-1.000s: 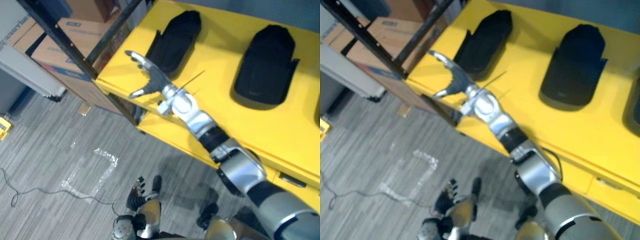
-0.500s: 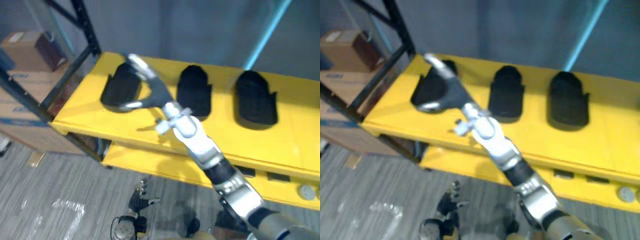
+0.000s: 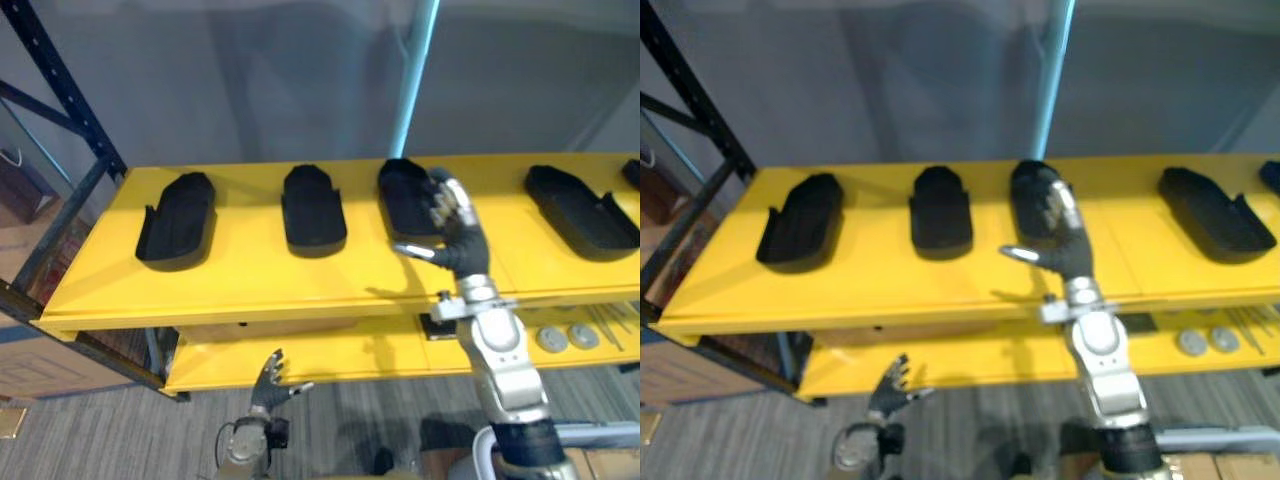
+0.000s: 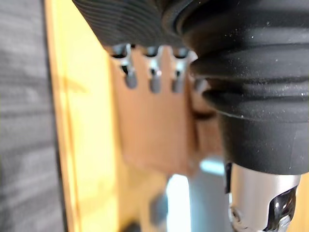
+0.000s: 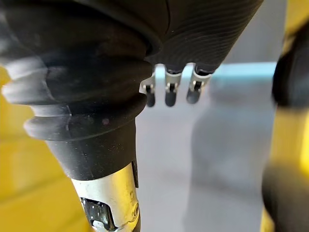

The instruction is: Walk over and take plastic housings, then place them on the shelf

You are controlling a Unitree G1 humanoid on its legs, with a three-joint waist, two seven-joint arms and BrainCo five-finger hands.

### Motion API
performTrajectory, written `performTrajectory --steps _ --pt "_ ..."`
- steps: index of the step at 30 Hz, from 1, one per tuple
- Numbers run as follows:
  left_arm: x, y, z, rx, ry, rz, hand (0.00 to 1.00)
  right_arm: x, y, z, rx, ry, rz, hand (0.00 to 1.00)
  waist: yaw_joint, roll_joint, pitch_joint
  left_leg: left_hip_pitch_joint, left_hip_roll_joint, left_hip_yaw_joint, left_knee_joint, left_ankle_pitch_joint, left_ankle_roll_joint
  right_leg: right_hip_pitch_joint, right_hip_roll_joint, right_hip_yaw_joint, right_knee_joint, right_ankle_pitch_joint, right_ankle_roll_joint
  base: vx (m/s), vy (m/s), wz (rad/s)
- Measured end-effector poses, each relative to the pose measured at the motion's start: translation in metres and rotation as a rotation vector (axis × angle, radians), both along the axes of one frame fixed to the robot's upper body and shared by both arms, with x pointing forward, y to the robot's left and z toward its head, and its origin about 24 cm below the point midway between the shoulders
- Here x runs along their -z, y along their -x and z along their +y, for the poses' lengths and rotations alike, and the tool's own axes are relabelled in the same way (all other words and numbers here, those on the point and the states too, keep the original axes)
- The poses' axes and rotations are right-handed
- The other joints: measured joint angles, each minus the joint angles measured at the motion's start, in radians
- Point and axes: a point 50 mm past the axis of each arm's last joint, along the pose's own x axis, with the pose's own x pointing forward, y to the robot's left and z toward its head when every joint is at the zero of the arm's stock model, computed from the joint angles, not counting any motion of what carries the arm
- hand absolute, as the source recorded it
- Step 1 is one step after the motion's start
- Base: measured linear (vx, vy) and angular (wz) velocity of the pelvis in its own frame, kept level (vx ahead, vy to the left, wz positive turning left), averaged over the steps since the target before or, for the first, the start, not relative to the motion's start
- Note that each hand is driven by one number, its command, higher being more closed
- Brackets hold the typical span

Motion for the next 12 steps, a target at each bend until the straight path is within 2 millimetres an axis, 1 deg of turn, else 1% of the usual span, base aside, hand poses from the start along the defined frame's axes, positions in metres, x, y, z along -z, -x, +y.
performTrajectory --steps 1,2,3,4,5,6,7,8,10,12 --pt "0.009 0.011 0.013 -0.081 -0.018 0.060 0.00 0.018 0.014 -0.018 0.128 -0.061 0.065 0.00 -0.007 -0.004 -0.012 0.000 0.000 0.020 0.000 -0.003 -0.002 -0.009 0.001 0.014 0.000 0.007 -0.003 0.05 0.014 -0.29" --pt "0.012 0.015 0.016 -0.106 -0.021 0.082 0.00 0.026 0.020 -0.024 0.171 -0.089 0.096 0.00 -0.009 -0.005 -0.015 0.001 0.000 0.027 0.000 -0.005 -0.002 -0.014 0.003 0.023 0.000 0.011 -0.002 0.04 0.012 -0.38" --pt "0.018 0.024 0.023 -0.158 -0.026 0.122 0.00 0.045 0.033 -0.034 0.253 -0.136 0.175 0.00 -0.024 -0.007 -0.015 0.009 0.000 0.043 0.000 -0.007 -0.004 -0.016 0.004 0.038 0.000 0.013 -0.003 0.03 0.013 -0.39" --pt "0.022 0.033 0.030 -0.203 -0.028 0.162 0.00 0.068 0.046 -0.039 0.310 -0.161 0.276 0.00 -0.035 -0.008 -0.016 0.022 0.000 0.057 0.000 -0.013 -0.005 -0.014 0.007 0.056 0.000 0.014 -0.004 0.02 0.011 -0.43" --pt "0.025 0.037 0.032 -0.221 -0.027 0.178 0.00 0.079 0.053 -0.042 0.337 -0.169 0.324 0.00 -0.040 -0.009 -0.016 0.032 0.001 0.070 0.000 -0.016 -0.007 -0.013 0.008 0.066 0.000 0.015 -0.004 0.01 0.012 -0.42" --pt "0.028 0.044 0.036 -0.248 -0.024 0.208 0.00 0.095 0.064 -0.044 0.373 -0.177 0.396 0.00 -0.046 -0.007 -0.017 0.041 0.001 0.083 0.000 -0.021 -0.009 -0.012 0.010 0.077 0.000 0.015 -0.004 0.00 0.009 -0.36" --pt "0.032 0.051 0.039 -0.264 -0.024 0.246 0.00 0.112 0.077 -0.044 0.414 -0.184 0.476 0.00 -0.062 -0.006 -0.018 0.054 0.001 0.094 0.000 -0.026 -0.010 -0.005 0.011 0.087 0.000 0.015 -0.003 0.00 0.011 -0.39" --pt "0.035 0.056 0.040 -0.270 -0.021 0.275 0.00 0.126 0.089 -0.043 0.440 -0.168 0.543 0.00 -0.071 -0.005 -0.018 0.070 0.001 0.109 0.000 -0.031 -0.013 0.000 0.011 0.099 0.000 0.013 -0.003 -0.02 0.008 -0.29" --pt "0.040 0.063 0.041 -0.260 -0.029 0.312 0.00 0.138 0.101 -0.042 0.459 -0.154 0.595 0.00 -0.083 -0.006 -0.019 0.075 0.002 0.124 0.000 -0.039 -0.015 0.000 0.011 0.113 -0.008 0.007 -0.004 -0.06 0.002 -0.25" --pt "0.041 0.065 0.040 -0.257 -0.024 0.322 0.00 0.144 0.107 -0.042 0.466 -0.157 0.611 0.00 -0.084 -0.006 -0.019 0.080 0.002 0.144 0.000 -0.048 -0.016 -0.004 0.011 0.117 -0.009 0.006 -0.007 -0.04 -0.006 -0.19"
